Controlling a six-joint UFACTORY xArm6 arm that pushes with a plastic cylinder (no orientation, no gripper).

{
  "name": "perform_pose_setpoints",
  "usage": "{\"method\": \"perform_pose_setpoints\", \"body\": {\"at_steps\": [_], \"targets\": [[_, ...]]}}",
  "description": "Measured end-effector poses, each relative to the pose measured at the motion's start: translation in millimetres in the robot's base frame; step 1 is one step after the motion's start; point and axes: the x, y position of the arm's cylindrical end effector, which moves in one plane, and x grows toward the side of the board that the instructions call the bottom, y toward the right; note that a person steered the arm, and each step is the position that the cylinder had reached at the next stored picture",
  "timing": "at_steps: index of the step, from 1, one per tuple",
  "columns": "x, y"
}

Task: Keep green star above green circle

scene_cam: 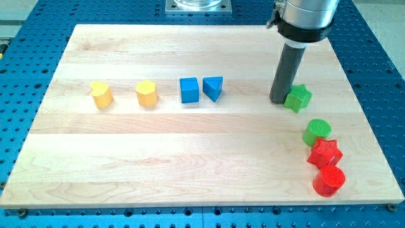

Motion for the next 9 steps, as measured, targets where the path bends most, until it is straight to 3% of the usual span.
{"method": "perform_pose_setpoints", "body": {"at_steps": [2, 3, 4, 6, 9], "targets": [[-14.9, 16.0], [22.1, 21.7], [22.6, 21.7], [-17.4, 32.2], [22.7, 53.2]]}}
